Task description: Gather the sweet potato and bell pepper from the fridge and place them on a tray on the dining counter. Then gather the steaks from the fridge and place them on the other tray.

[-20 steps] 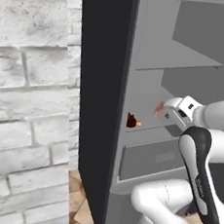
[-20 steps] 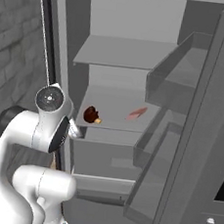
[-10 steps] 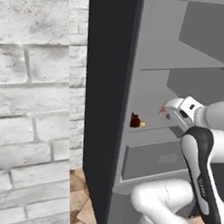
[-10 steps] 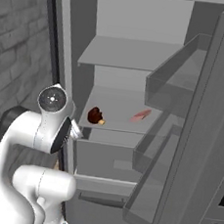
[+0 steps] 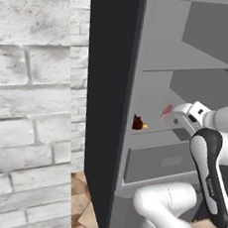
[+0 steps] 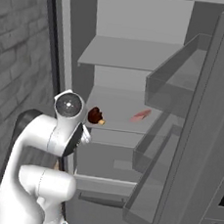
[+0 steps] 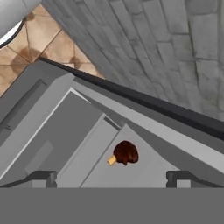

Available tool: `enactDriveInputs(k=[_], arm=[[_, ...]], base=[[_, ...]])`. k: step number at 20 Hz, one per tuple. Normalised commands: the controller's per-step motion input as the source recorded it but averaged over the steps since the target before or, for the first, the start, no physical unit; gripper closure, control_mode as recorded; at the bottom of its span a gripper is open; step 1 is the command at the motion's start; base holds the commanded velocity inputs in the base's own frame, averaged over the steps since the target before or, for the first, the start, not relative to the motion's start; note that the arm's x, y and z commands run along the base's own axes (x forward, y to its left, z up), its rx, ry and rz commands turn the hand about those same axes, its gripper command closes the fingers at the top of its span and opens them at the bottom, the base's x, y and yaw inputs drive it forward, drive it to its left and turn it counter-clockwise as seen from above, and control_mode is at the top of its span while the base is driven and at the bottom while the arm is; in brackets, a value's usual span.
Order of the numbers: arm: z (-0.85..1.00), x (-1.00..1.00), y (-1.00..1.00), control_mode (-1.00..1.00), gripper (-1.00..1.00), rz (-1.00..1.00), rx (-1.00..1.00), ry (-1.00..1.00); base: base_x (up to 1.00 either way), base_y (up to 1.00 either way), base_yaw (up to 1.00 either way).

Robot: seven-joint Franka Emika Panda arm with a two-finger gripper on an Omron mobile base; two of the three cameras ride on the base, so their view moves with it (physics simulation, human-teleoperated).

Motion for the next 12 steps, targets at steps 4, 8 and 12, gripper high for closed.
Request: enactDriveInputs(k=[4, 8, 12], arm=[[-0.21, 0.38, 0.0, -1.0, -1.0, -0.1, 0.1, 0.03], [-0.22, 0.37, 0.0, -1.0, -1.0, -0.11, 0.16, 0.13], [-0.08, 0.35, 0.0, -1.0, -1.0, -0.14, 0.16, 0.2]], base=[[0.0, 0.0, 0.0], [0.0, 0.0, 0.0], [0.0, 0.0, 0.0]])
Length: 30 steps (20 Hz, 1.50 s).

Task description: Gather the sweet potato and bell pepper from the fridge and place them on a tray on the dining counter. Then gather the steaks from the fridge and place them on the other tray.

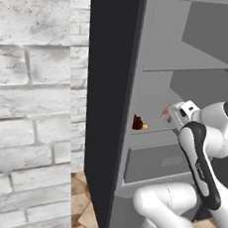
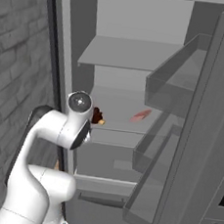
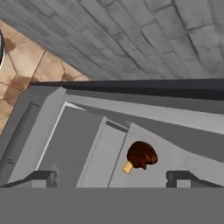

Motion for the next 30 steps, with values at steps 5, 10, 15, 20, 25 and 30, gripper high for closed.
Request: enactDriveInputs(k=[5, 10, 15, 20, 25, 30], arm=[[0.0, 0.21, 0.02, -1.0, -1.0, -0.14, 0.13, 0.17], [0.0, 0.0, 0.0, -1.0, -1.0, -0.15, 0.18, 0.07], [-0.11, 0.0, 0.0, -1.0, -1.0, -0.13, 0.27, 0.02], [-0.09, 0.0, 0.0, -1.0, -1.0, -0.12, 0.23, 0.02], [-0.06, 0.04, 0.0, -1.0, -1.0, -0.14, 0.11, 0.03], [-0.05, 0.17, 0.0, -1.0, -1.0, -0.1, 0.07, 0.14]], base=[[0.0, 0.0, 0.0], [0.0, 0.0, 0.0], [0.0, 0.0, 0.0], [0.0, 0.0, 0.0], [0.0, 0.0, 0.0], [0.0, 0.0, 0.0]])
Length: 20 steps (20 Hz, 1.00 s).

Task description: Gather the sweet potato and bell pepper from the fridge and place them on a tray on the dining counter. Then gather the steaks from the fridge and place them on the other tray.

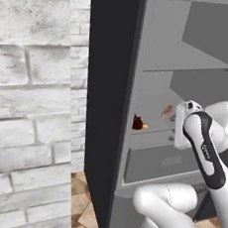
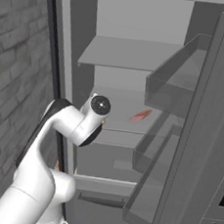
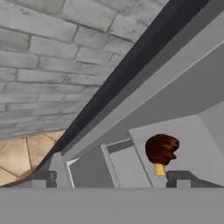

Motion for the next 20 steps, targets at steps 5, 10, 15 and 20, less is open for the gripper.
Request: enactDriveInputs(k=[5, 10, 15, 20], arm=[[-0.04, 0.34, 0.0, -1.0, -1.0, -0.01, 0.01, 0.17], [-0.08, 0.41, 0.0, -1.0, -1.0, 0.0, 0.01, 0.1], [-0.26, 0.33, 0.0, -1.0, -1.0, 0.0, 0.01, 0.08], [-0.33, 0.12, 0.0, -1.0, -1.0, 0.02, 0.03, 0.03]], base=[[0.0, 0.0, 0.0], [0.0, 0.0, 0.0], [0.0, 0.0, 0.0], [0.0, 0.0, 0.0]])
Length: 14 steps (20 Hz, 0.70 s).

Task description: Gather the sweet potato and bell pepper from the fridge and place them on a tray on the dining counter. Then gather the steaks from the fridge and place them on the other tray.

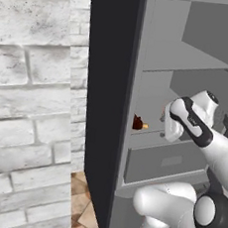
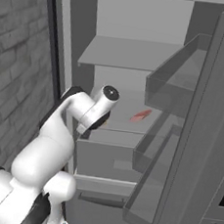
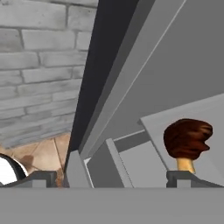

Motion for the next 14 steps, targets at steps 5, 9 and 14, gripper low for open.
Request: enactDriveInputs(k=[5, 9, 14], arm=[[-0.21, 0.09, 0.0, -1.0, -1.0, 0.04, 0.05, 0.01], [-0.1, 0.16, 0.0, -1.0, -1.0, 0.04, 0.06, 0.01], [0.0, 0.34, 0.0, -1.0, -1.0, 0.03, 0.06, 0.04]], base=[[0.0, 0.0, 0.0], [0.0, 0.0, 0.0], [0.0, 0.0, 0.0]])
